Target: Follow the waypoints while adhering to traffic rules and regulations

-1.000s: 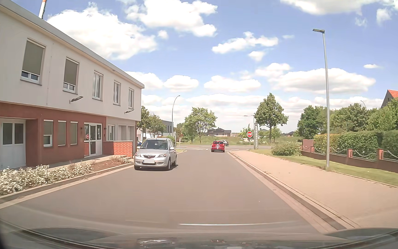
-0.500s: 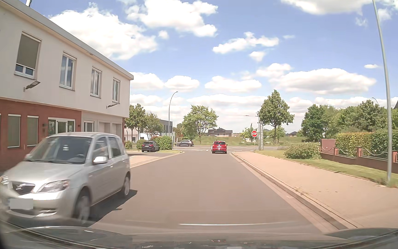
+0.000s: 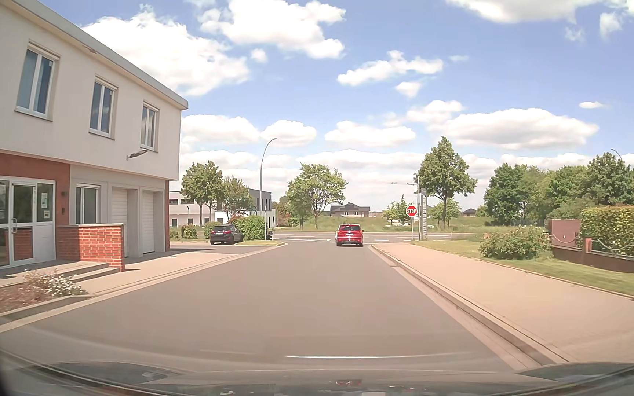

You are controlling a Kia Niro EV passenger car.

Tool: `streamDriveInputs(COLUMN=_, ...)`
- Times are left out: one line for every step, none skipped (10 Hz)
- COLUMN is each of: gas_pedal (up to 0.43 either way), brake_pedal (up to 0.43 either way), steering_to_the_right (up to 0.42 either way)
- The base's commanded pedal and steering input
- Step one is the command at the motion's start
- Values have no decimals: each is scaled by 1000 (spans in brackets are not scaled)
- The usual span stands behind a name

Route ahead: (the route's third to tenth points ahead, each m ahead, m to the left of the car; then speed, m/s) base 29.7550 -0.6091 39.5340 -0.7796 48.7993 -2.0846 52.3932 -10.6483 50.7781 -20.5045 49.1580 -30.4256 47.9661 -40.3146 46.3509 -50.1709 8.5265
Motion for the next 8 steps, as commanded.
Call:
streamDriveInputs(gas_pedal=0, brake_pedal=55, steering_to_the_right=0)
streamDriveInputs(gas_pedal=0, brake_pedal=55, steering_to_the_right=0)
streamDriveInputs(gas_pedal=0, brake_pedal=55, steering_to_the_right=0)
streamDriveInputs(gas_pedal=0, brake_pedal=55, steering_to_the_right=0)
streamDriveInputs(gas_pedal=0, brake_pedal=55, steering_to_the_right=0)
streamDriveInputs(gas_pedal=0, brake_pedal=55, steering_to_the_right=2)
streamDriveInputs(gas_pedal=0, brake_pedal=55, steering_to_the_right=3)
streamDriveInputs(gas_pedal=0, brake_pedal=55, steering_to_the_right=5)
